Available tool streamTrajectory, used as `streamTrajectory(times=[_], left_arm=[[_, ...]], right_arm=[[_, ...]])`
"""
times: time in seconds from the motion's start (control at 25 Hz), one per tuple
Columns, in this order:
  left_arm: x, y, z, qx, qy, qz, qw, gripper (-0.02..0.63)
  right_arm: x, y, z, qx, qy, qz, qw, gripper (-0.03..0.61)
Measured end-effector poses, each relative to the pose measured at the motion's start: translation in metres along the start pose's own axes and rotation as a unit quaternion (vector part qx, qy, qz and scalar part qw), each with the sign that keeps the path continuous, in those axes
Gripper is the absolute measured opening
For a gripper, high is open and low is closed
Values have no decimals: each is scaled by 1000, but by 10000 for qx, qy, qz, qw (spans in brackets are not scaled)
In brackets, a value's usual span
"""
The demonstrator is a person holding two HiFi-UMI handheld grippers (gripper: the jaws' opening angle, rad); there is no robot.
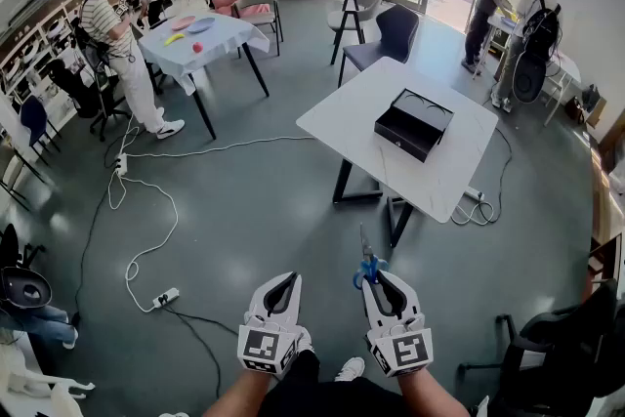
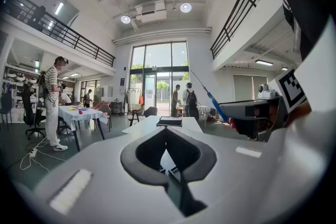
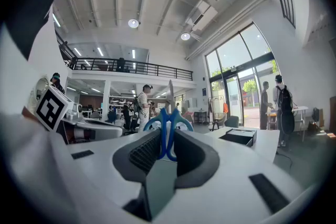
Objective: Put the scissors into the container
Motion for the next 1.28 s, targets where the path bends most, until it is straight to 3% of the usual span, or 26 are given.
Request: streamTrajectory(times=[0.4,0.8,1.28], left_arm=[[-3,-13,11,-69,-23,-33,10000,8],[6,-58,31,-383,44,95,9992,9],[15,-105,59,-721,219,187,9970,9]], right_arm=[[-2,-4,20,22,-25,-107,9999,84],[10,-8,61,-360,475,47,9982,86],[8,-5,95,-837,152,-130,9963,86]])
Point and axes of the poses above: the fingertips, and each gripper's own axes: z forward along the fingers, y to its right, x out of its top, the point moved 8 cm from there along -z, backward along the fingers, and after that the axes turned 4 degrees about y, right-handed, at the moved point
